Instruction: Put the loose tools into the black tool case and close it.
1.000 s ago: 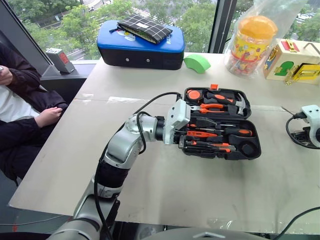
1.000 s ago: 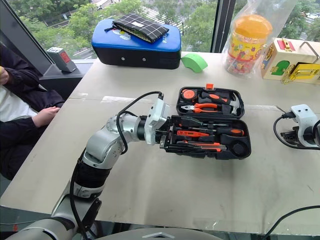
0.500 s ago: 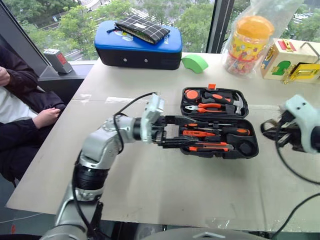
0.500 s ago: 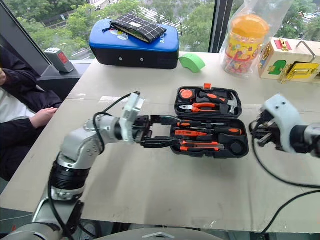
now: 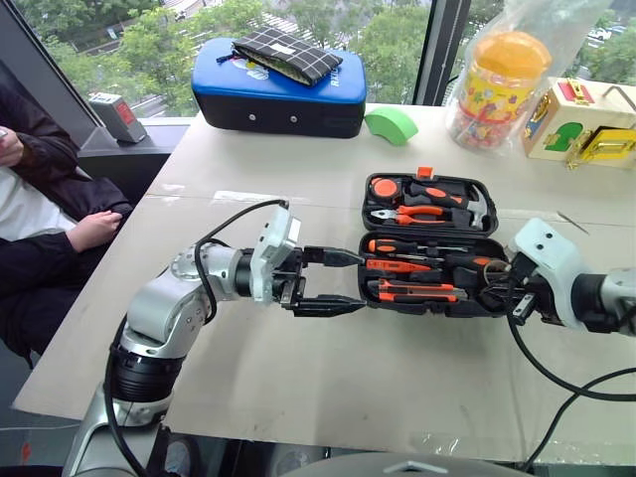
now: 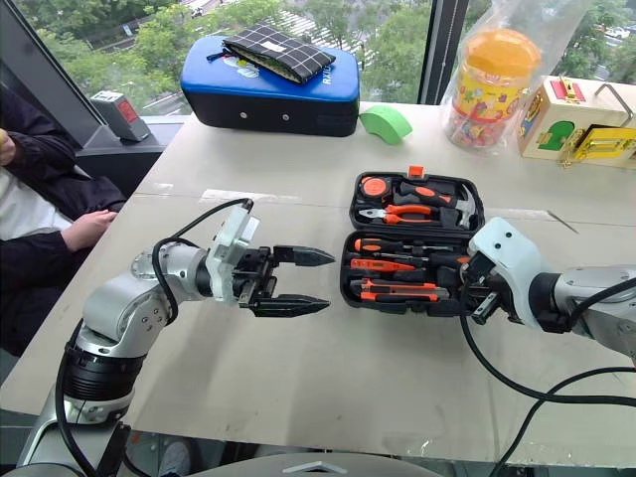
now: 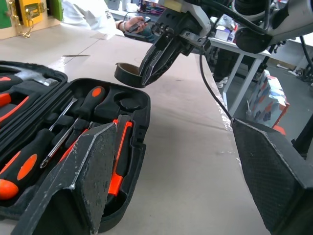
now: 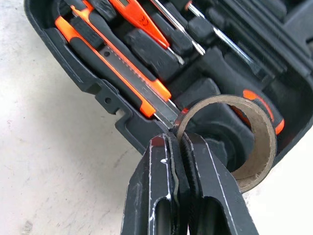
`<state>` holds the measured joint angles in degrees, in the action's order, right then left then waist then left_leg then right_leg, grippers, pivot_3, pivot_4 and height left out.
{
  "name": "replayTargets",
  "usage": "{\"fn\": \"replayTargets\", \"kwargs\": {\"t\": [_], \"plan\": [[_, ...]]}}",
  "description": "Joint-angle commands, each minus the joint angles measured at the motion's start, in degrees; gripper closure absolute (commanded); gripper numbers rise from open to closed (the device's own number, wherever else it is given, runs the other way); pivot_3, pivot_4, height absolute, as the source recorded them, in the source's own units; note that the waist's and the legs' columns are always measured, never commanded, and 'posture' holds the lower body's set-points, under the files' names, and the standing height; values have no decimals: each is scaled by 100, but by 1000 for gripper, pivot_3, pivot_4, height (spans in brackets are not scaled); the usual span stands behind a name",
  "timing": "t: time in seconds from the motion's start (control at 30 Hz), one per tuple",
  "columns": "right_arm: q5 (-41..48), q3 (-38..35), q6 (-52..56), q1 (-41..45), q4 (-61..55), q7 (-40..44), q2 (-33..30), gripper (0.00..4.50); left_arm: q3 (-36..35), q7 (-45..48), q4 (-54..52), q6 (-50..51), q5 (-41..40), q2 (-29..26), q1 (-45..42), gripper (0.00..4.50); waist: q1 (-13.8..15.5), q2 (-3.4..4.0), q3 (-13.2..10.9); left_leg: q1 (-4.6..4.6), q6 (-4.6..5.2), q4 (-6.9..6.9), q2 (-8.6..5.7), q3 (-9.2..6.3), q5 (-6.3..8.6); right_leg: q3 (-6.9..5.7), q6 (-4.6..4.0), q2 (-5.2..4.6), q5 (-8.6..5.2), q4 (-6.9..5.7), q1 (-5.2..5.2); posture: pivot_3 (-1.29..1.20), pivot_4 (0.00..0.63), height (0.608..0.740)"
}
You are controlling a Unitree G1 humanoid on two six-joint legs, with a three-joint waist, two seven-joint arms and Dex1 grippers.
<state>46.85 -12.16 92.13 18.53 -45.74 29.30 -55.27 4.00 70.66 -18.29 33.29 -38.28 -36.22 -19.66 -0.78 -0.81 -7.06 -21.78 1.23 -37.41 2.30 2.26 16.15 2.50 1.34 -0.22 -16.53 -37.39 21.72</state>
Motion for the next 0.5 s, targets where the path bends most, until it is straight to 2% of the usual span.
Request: {"fn": "replayTargets", "kwargs": {"t": [0.03, 0.2, 0.5], "plan": [[-18, 214, 36, 101, 42, -82, 78, 4460, -42, -103, -312, -71, -82, 6, 66, 709, 1, 0, 0, 0, 0, 0, 0, 0, 0, 0, 0, 0, 0, 0, 0, 0, 150, 740], [-149, 666, 12, 185, 152, -242, 257, 4460, -69, -182, -363, -118, -64, -18, 175, 709, 0, 0, -1, -1, 0, 1, 2, -3, 0, -2, 0, 4, 0, 1, 1, 0, 150, 740], [-588, 978, -350, -38, 567, -249, -36, 4460, -173, -340, -495, -112, -111, -92, 352, 709, 6, -2, -1, -1, 0, 0, 1, -3, 0, -3, 0, 1, 0, 3, 0, 0, 150, 740]]}}
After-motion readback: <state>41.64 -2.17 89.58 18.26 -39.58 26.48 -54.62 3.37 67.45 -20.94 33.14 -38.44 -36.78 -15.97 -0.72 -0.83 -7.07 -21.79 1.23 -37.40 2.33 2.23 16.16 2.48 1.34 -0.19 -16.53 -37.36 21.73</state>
